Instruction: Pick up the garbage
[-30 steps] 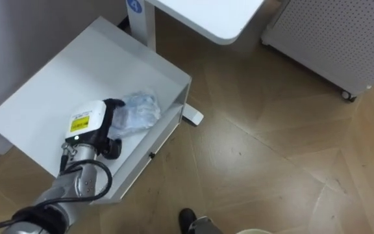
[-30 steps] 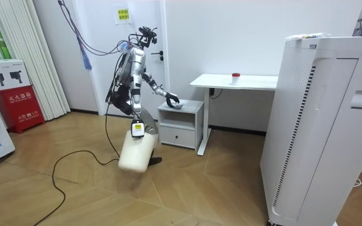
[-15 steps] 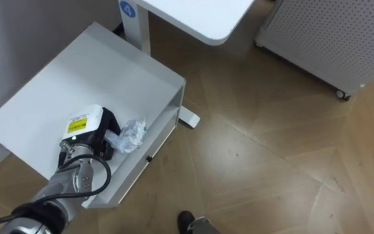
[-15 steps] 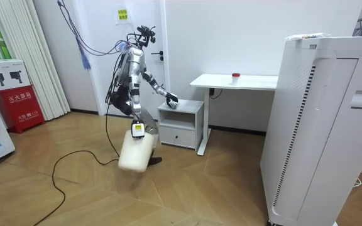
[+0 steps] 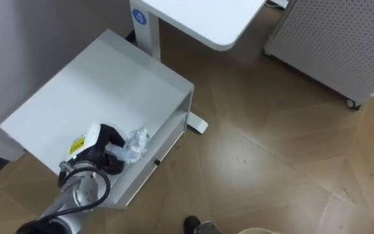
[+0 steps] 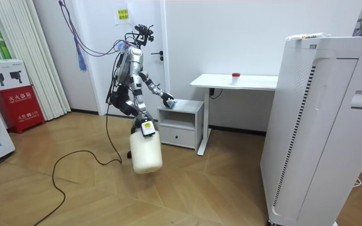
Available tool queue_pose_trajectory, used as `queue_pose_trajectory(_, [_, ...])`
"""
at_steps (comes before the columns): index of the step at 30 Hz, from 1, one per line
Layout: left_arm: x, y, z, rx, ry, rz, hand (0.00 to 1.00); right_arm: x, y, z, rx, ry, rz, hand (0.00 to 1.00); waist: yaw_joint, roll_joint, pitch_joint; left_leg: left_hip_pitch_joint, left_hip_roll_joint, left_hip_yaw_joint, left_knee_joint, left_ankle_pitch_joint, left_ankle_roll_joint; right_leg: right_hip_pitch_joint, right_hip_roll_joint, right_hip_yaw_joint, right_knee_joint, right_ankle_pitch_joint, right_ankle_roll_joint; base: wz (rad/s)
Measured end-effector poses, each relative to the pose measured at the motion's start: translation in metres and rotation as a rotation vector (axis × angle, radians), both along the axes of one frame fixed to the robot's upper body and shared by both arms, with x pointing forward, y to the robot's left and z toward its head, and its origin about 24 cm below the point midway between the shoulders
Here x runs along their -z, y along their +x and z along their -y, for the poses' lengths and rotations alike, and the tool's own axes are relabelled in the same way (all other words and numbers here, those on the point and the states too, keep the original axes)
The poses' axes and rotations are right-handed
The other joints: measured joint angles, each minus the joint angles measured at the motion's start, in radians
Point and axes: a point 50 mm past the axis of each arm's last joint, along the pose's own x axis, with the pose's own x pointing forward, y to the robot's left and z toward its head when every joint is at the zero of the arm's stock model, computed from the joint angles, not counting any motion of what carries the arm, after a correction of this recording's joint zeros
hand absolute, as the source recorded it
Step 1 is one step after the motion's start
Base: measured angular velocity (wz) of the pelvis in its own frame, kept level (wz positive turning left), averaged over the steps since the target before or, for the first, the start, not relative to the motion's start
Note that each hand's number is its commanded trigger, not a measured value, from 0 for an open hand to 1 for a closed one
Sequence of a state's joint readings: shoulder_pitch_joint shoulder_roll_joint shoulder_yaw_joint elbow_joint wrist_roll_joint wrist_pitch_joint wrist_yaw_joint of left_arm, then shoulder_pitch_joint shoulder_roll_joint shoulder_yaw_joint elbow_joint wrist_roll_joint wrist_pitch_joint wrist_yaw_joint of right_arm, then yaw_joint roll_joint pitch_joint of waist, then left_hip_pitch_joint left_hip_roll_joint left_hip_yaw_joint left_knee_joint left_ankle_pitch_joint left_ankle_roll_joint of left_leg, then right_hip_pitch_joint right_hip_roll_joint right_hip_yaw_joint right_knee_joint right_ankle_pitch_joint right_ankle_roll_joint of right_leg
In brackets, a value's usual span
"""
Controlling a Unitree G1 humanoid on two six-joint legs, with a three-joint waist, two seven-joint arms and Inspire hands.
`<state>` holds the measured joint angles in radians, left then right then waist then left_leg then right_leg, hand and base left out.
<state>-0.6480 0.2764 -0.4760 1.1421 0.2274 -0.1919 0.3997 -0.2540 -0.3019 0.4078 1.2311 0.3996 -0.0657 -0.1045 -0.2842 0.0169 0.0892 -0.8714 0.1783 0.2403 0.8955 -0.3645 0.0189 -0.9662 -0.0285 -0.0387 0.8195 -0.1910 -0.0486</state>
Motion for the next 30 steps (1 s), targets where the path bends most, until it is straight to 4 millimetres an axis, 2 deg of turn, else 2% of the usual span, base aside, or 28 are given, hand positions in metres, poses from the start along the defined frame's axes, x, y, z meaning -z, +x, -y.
queue_pose_trajectory(2, [0.007, -0.004, 0.017, 0.048, -0.043, -0.018, 1.0, -0.001, 0.003, -0.002, 0.009, -0.004, 0.018, 1.0, 0.017, -0.015, -0.0072, 0.02, -0.003, 0.007, -0.024, 0.008, 0.0, 0.016, 0.0, 0.006, -0.02, 0.007, 0.001, 0.0])
queue_pose_trajectory(3, [0.013, -0.009, 0.033, 0.089, -0.071, -0.031, 1.0, -0.002, 0.005, -0.003, 0.024, 0.001, 0.036, 1.0, 0.019, -0.023, -0.0113, 0.035, -0.012, 0.008, -0.042, 0.013, -0.001, 0.029, -0.004, 0.006, -0.032, 0.008, 0.003, 0.05])
queue_pose_trajectory(6, [0.025, -0.022, 0.059, 0.195, -0.116, -0.072, 1.0, -0.005, 0.015, -0.013, 0.034, 0.018, 0.096, 1.0, 0.018, -0.044, -0.0203, 0.072, -0.022, 0.008, -0.097, 0.031, -0.001, 0.067, -0.009, 0.005, -0.08, 0.019, 0.008, 0.06])
queue_pose_trajectory(8, [0.03, -0.029, 0.074, 0.26, -0.141, -0.096, 1.0, -0.008, 0.023, -0.019, 0.037, 0.03, 0.124, 1.0, 0.024, -0.056, -0.0215, 0.088, -0.029, 0.004, -0.12, 0.042, -0.002, 0.087, -0.009, 0.002, -0.106, 0.028, 0.009, 0.02])
queue_pose_trajectory(12, [0.042, -0.046, 0.101, 0.363, -0.224, -0.184, 1.0, -0.02, 0.044, -0.027, 0.049, 0.075, 0.205, 1.0, 0.04, -0.064, -0.0216, 0.106, -0.024, 0.01, -0.144, 0.045, 0.001, 0.115, -0.004, -0.002, -0.148, 0.04, 0.015, -0.02])
queue_pose_trajectory(16, [0.051, -0.063, 0.117, 0.438, -0.267, -0.244, 1.0, -0.027, 0.058, -0.045, 0.059, 0.139, 0.276, 1.0, 0.074, -0.07, -0.0231, 0.113, -0.02, 0.014, -0.161, 0.045, 0.001, 0.12, 0.0, 0.005, -0.169, 0.045, 0.019, -0.06])
queue_pose_trajectory(20, [0.051, -0.069, 0.126, 0.488, -0.29, -0.266, 1.0, -0.031, 0.065, -0.058, 0.031, 0.179, 0.304, 1.0, 0.08, -0.071, -0.0239, 0.114, -0.023, 0.014, -0.171, 0.045, 0.002, 0.12, -0.002, 0.003, -0.176, 0.045, 0.02, 0.0])
queue_pose_trajectory(21, [0.052, -0.071, 0.13, 0.5, -0.297, -0.272, 1.0, -0.032, 0.066, -0.061, 0.023, 0.192, 0.31, 1.0, 0.081, -0.071, -0.024, 0.115, -0.031, 0.014, -0.175, 0.046, 0.003, 0.12, -0.004, 0.003, -0.178, 0.045, 0.02, 0.0])
queue_pose_trajectory(25, [0.056, -0.082, 0.146, 0.544, -0.331, -0.305, 1.0, -0.03, 0.066, -0.07, 0.019, 0.22, 0.309, 1.0, 0.078, -0.075, -0.0251, 0.122, -0.038, 0.017, -0.187, 0.053, 0.009, 0.123, -0.015, 0.004, -0.184, 0.042, 0.025, 0.05])
queue_pose_trajectory(30, [0.062, -0.093, 0.154, 0.589, -0.335, -0.356, 1.0, -0.027, 0.062, -0.075, 0.019, 0.231, 0.298, 1.0, 0.073, -0.087, -0.0249, 0.143, -0.04, 0.022, -0.205, 0.055, 0.012, 0.147, -0.016, 0.005, -0.202, 0.045, 0.031, 0.0])
